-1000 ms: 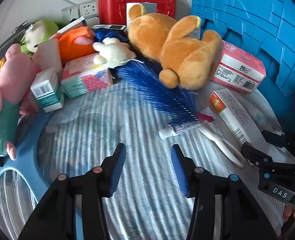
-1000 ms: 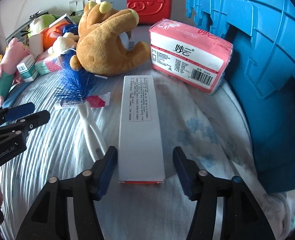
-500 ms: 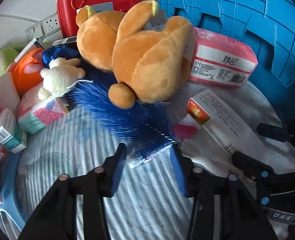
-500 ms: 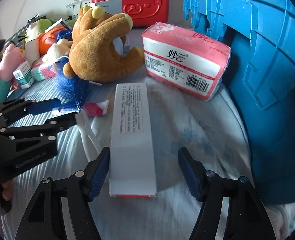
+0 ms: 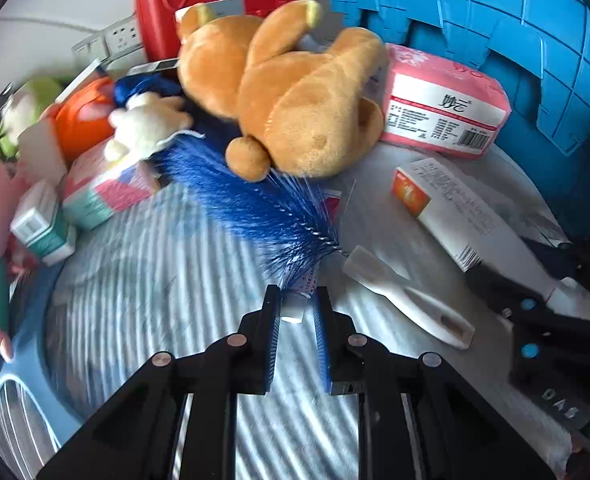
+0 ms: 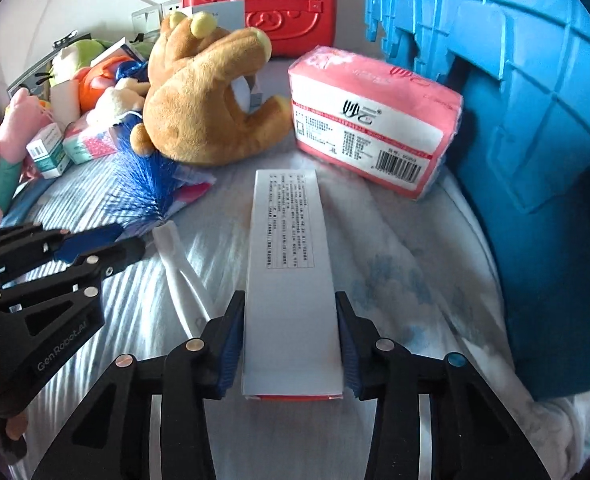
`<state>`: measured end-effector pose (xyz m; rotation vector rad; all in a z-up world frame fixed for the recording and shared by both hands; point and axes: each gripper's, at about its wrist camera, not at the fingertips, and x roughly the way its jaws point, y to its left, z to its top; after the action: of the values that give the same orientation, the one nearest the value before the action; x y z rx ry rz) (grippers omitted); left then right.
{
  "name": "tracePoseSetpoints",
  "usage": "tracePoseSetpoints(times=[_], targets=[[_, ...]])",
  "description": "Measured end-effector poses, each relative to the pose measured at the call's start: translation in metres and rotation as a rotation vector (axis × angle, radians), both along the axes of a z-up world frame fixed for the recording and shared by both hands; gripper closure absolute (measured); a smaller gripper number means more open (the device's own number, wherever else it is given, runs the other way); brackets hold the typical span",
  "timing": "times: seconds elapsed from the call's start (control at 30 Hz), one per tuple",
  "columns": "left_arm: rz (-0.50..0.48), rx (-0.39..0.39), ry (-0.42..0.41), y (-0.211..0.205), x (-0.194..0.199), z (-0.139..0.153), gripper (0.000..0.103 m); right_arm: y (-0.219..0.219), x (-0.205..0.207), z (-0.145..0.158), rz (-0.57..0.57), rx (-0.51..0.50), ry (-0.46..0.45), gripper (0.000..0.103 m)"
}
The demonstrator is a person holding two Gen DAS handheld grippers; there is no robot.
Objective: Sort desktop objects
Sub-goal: 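Grasp the pink-and-white toothpaste tube with left gripper while right grasps long white box, then lift the tube and the long white box off the bed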
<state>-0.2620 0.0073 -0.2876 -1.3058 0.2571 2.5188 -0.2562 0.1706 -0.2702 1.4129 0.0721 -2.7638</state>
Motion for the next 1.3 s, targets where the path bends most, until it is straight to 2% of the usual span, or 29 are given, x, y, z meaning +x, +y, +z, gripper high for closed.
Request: tracePoseSetpoints(times=[0.17, 0.4, 0.57, 0.6, 0.9, 0.97, 1.03, 1.07, 1.13, 1.3], targets=[[0.104, 0.005, -0.032, -0.026, 0.015, 0.0, 0.087, -0.012, 0.019, 0.009, 0.02, 0.01, 0.034, 0.062], [0.188, -0.009, -0.052, -0.056, 0.042, -0.002, 0.087, -0.035, 0.046, 0.001, 0.036, 0.016, -0.013, 0.062], [0.182, -0.019, -0.058, -0.065, 0.055, -0.003, 0.087, -0.047, 0.058, -0.007, 0.039, 0.005, -0.034, 0.062], [0.182, -0.021, -0.06, -0.048, 0.048, -0.006, 0.087, -0.049, 0.061, -0.007, 0.043, 0.003, -0.04, 0.062], [0.158, 0.003, -0.085, -0.057, 0.07, -0.002, 0.087, -0.054, 0.08, -0.013, 0.066, -0.011, -0.076, 0.06], [0.152, -0.006, -0.081, -0.056, 0.07, -0.001, 0.084, -0.054, 0.081, -0.012, 0.066, -0.013, -0.075, 0.049], [0.145, -0.012, -0.064, -0.054, 0.069, 0.001, 0.073, -0.053, 0.082, -0.01, 0.07, -0.018, -0.068, 0.039], [0.145, -0.012, -0.054, -0.053, 0.069, 0.004, 0.069, -0.052, 0.082, -0.009, 0.07, -0.02, -0.062, 0.037], [0.144, -0.008, -0.036, -0.053, 0.068, 0.009, 0.054, -0.051, 0.082, -0.008, 0.069, -0.023, -0.057, 0.037], [0.128, -0.016, -0.007, -0.045, 0.052, 0.009, 0.053, -0.048, 0.076, -0.004, 0.072, -0.025, -0.052, 0.037]])
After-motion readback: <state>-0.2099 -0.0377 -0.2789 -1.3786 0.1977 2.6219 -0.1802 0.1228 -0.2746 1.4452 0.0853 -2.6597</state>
